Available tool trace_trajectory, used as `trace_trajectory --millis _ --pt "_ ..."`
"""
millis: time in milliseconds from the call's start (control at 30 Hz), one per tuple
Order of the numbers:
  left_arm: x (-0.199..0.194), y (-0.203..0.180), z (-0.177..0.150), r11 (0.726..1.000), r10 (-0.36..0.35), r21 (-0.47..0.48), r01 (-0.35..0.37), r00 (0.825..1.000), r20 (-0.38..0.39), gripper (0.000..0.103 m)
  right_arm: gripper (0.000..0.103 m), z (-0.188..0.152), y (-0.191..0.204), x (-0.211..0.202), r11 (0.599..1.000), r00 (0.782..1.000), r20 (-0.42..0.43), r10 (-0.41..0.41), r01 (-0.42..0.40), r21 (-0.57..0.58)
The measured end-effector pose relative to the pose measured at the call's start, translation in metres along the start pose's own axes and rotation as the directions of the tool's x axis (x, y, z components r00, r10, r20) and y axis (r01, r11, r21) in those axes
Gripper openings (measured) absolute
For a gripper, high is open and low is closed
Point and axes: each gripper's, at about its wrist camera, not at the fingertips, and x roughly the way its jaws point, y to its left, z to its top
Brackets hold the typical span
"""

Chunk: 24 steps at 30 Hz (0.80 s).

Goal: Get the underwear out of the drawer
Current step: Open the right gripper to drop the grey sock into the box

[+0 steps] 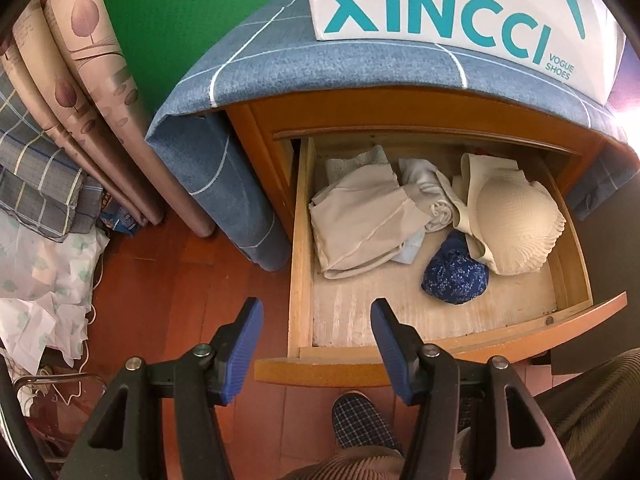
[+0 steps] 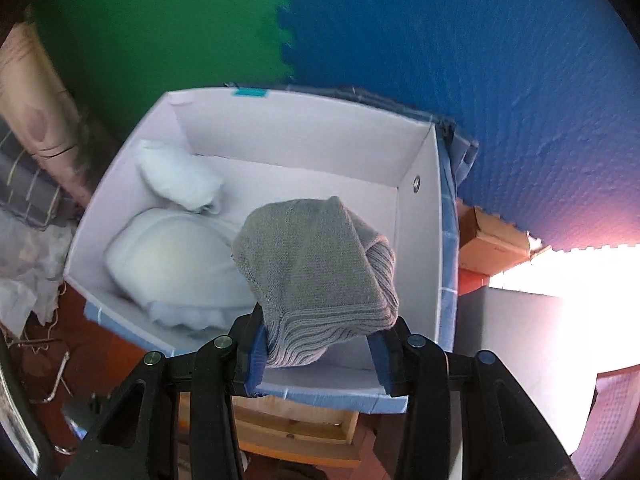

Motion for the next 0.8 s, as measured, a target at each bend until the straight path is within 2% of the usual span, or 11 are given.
trace_trajectory --millis 233,367,467,533,600,800 --pt "0.003 0.001 0.001 1.000 -0.010 -0.003 0.010 1.000 -0.016 0.057 0.046 -0.003 -0.006 0.038 0.999 0.998 -0.064 -0.002 0.004 0.039" --pt "0.004 -0.001 0.001 1.000 -0.009 0.002 0.010 1.000 -0.021 0.057 0.048 -0.004 -0.006 0.042 0.999 0.998 -0.064 -0.003 0.006 0.046" --pt "0.005 0.000 0.001 1.000 -0.009 -0.002 0.009 1.000 -0.025 0.057 0.052 -0.003 -0.005 0.042 0.999 0.998 -0.059 -0.004 0.007 0.051" --pt "0.005 0.000 0.000 1.000 -0.010 -0.001 0.010 1.000 -0.026 0.057 0.063 -0.003 -0.005 0.040 0.999 0.999 -0.054 -0.004 0.007 0.051" --pt "0.005 -0.001 0.000 1.000 -0.011 -0.001 0.011 1.000 -0.028 0.057 0.067 -0.002 -0.002 0.040 0.999 0.999 -0.042 -0.005 0.007 0.044" --pt "0.007 -0.001 0.001 1.000 -0.012 -0.001 0.012 0.999 -0.037 0.057 0.069 -0.007 0.000 0.018 0.999 1.000 0.003 0.009 -0.009 0.035"
